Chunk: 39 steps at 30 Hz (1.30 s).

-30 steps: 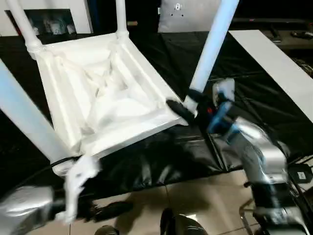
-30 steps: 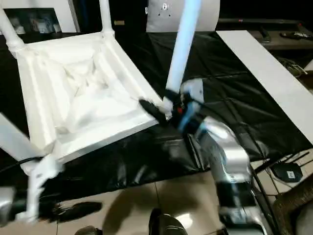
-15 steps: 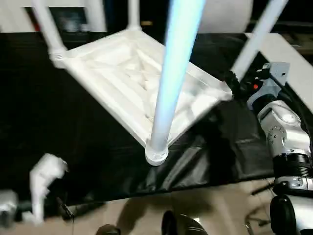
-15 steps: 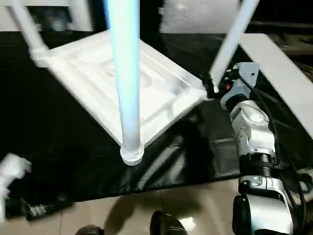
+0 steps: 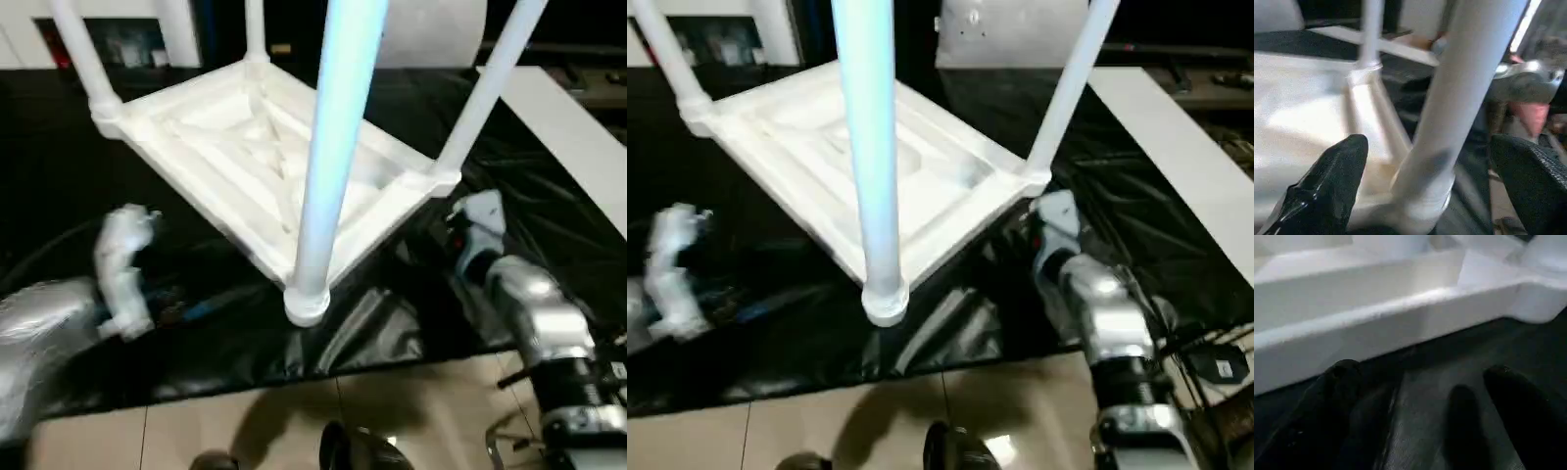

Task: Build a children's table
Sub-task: Rotate table base

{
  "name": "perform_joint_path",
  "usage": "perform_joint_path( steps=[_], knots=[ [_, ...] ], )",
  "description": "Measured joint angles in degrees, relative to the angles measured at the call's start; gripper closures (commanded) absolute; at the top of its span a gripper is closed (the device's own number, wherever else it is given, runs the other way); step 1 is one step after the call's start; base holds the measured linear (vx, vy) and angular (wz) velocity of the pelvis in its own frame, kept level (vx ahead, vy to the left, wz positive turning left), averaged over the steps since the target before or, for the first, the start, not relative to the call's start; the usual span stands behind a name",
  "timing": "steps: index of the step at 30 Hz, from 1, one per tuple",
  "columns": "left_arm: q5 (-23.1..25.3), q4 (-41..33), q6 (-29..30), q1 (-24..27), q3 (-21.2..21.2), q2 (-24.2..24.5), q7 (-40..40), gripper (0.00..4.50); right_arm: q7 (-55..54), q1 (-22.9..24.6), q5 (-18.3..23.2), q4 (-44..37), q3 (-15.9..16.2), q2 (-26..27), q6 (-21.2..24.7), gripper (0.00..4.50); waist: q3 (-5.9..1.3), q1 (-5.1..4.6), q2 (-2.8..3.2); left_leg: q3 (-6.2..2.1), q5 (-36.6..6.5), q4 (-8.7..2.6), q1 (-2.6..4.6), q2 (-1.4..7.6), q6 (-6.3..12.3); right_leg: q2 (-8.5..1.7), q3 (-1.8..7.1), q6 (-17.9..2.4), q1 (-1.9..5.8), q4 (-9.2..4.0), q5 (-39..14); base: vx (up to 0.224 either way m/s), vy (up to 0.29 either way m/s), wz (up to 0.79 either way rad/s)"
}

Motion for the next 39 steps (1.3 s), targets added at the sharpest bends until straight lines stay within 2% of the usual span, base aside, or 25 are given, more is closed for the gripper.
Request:
perform_joint_path(
  steps=[3, 9, 15, 20, 31, 34, 37, 39],
  knots=[
    [2.0, 2.6, -1.1, -3.8, -3.8, -3.2, 1.5, 0.02, 0.0, -1.3, -0.7, 3.2, 1.5, 1.2, -0.5, 0.00, -0.01, -0.18, 0.00, -0.01, 0.1, 0.00, -0.02, 0.03, -0.13, 0.04, -0.04, -0.1, -0.03, 0.02, 0.1, 0.000, 0.000, 0.00],
    [1.6, 3.2, -1.3, -8.9, -8.4, -9.0, 3.3, 0.02, 0.1, -5.7, -3.2, 9.5, 3.4, 5.1, -3.3, 0.00, -0.08, -0.79, -0.05, -0.03, 0.2, 0.03, -0.01, 0.07, -0.24, 0.05, -0.09, -0.2, -0.03, 0.06, 0.2, 0.000, 0.000, 0.00],
    [0.6, 1.8, 0.7, -9.1, -8.5, -10.3, 4.6, 0.02, 1.1, -8.0, -3.3, 14.8, 3.5, 7.8, -7.4, 0.00, -0.10, -1.96, -0.04, -0.03, 0.2, 0.04, -0.03, 0.12, -0.35, 0.10, -0.15, -0.2, -0.08, 0.04, 0.3, 0.000, 0.000, 0.00],
    [0.4, 0.1, 1.7, -9.0, -10.1, -13.1, 6.3, 0.02, 1.7, -9.6, -3.8, 17.9, 3.4, 8.6, -9.5, 0.00, -0.15, -2.29, -0.11, -0.01, 0.2, 0.09, -0.10, 0.12, -0.33, 0.10, -0.15, -0.3, -0.17, 0.04, 0.4, 0.000, 0.000, 0.00],
    [0.4, 2.1, 0.0, -12.1, -15.4, -20.4, 8.4, 0.02, 5.6, -10.5, -4.3, 20.0, 3.9, 11.0, -13.6, 0.00, -0.15, -1.90, -0.11, -0.01, 0.3, 0.15, -0.44, 0.18, -0.25, 0.13, -0.15, -0.4, -0.42, 0.06, 0.5, 0.000, 0.000, 0.00],
    [4.2, 6.3, -2.9, -14.7, -16.2, -22.6, 12.3, 0.02, 2.8, -11.7, -5.6, 21.5, 4.0, 11.4, -14.5, 0.00, -0.17, -1.52, -0.08, -0.01, 0.4, 0.18, -0.45, 0.15, -0.05, 0.12, -0.15, -0.4, -0.42, 0.04, 0.5, 0.000, 0.000, 0.00],
    [6.9, 9.3, -4.9, -15.7, -16.6, -22.2, 15.2, 0.02, 1.3, -12.1, -5.6, 21.9, 3.7, 10.9, -15.3, 0.00, -0.22, -1.05, 0.01, -0.02, 0.5, 0.20, -0.46, 0.14, 0.04, 0.12, -0.16, -0.4, -0.42, 0.05, 0.6, 0.000, 0.000, 0.00],
    [8.4, 10.6, -6.2, -15.8, -16.5, -20.6, 15.4, 0.02, 1.4, -11.7, -5.5, 21.9, 3.0, 8.3, -15.7, 0.00, -0.26, -0.44, 0.08, -0.03, 0.6, 0.22, -0.48, 0.14, 0.06, 0.12, -0.15, -0.3, -0.41, 0.05, 0.6, 0.000, 0.000, 0.00]
  ],
)
